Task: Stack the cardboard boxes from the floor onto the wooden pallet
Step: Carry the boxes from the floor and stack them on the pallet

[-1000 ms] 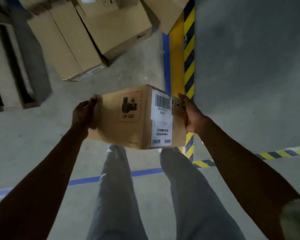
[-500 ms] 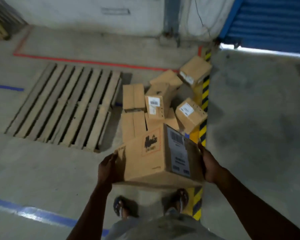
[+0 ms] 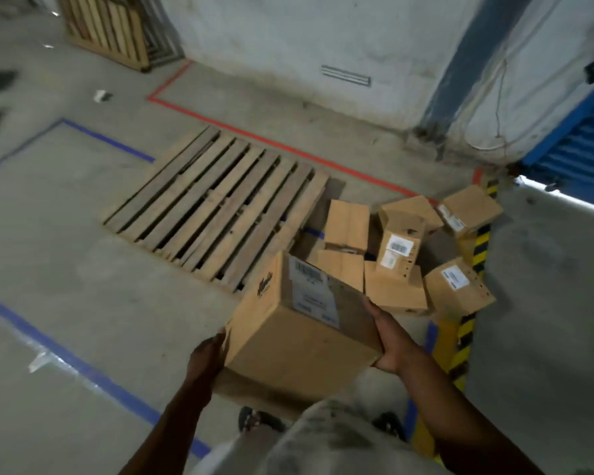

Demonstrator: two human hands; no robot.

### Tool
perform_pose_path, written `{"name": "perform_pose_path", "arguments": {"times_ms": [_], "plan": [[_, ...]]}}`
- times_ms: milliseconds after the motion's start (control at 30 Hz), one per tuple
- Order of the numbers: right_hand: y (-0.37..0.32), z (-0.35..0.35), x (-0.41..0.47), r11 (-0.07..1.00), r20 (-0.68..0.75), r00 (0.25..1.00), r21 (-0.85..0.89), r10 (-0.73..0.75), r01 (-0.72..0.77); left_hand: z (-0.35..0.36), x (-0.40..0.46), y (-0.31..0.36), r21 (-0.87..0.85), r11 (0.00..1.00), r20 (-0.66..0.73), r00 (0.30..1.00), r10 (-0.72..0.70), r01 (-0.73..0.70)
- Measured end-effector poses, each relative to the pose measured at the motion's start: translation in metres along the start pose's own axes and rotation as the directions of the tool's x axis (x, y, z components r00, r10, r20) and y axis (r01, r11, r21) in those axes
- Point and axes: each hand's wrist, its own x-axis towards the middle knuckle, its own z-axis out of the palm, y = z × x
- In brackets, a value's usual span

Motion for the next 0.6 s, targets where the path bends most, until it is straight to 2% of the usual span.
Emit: {"name": "perform_pose_path", "arguments": {"times_ms": [167,367,500,600], "plan": [[0.001,0.11,0.027,1.0,0.001,1.0,0.003,-0.006,0.006,-0.082,0.029,0.048,0.014,0.999,-0.039,0.998,0.046,-0.045],[-0.036,0.161,0.082,0.999,-0.059,0.998,0.033,0.009,-0.007,-0.111,0.1,0.125,0.105,0.988,0.002,0.993,0.115,-0.115],[-0.077,0.195,0.133,0.988,-0.111,0.993,0.152,0.051,-0.034,-0.122,0.15,0.185,0.182,0.98,0.014,0.997,0.081,-0.082],[-0.112,0.231,0.165,0.994,-0.125,0.991,0.105,0.046,-0.033,-0.139,0.168,0.231,0.223,0.966,0.048,0.991,0.125,-0.133]]}}
